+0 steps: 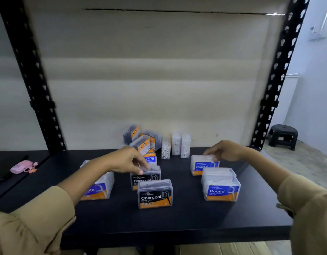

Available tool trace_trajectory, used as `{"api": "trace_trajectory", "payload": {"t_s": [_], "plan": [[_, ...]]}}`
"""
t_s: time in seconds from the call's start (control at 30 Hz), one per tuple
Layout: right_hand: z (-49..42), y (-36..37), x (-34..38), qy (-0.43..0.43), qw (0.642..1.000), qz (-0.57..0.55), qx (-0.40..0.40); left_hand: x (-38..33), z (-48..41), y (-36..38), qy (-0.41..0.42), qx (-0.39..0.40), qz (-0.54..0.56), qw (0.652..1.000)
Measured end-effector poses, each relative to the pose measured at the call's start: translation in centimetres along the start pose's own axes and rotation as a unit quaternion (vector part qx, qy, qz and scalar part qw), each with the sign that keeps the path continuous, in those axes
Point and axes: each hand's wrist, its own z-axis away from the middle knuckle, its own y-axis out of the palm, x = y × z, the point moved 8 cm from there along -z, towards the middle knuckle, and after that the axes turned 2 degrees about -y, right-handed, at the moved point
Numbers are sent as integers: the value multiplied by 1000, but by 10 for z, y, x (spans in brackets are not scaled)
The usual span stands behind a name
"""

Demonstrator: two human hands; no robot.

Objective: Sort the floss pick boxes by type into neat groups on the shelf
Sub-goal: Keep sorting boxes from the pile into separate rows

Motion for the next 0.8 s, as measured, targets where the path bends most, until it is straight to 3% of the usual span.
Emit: {"api": "trace_trajectory", "payload": {"t_s": [0.33,0.8], "plan": [[25,3,-17,-22,995,-92,40,-4,-5,12,-20,35,64,997],[37,7,-12,-29,992,-100,69,-21,-5,30,-8,102,120,988]]}}
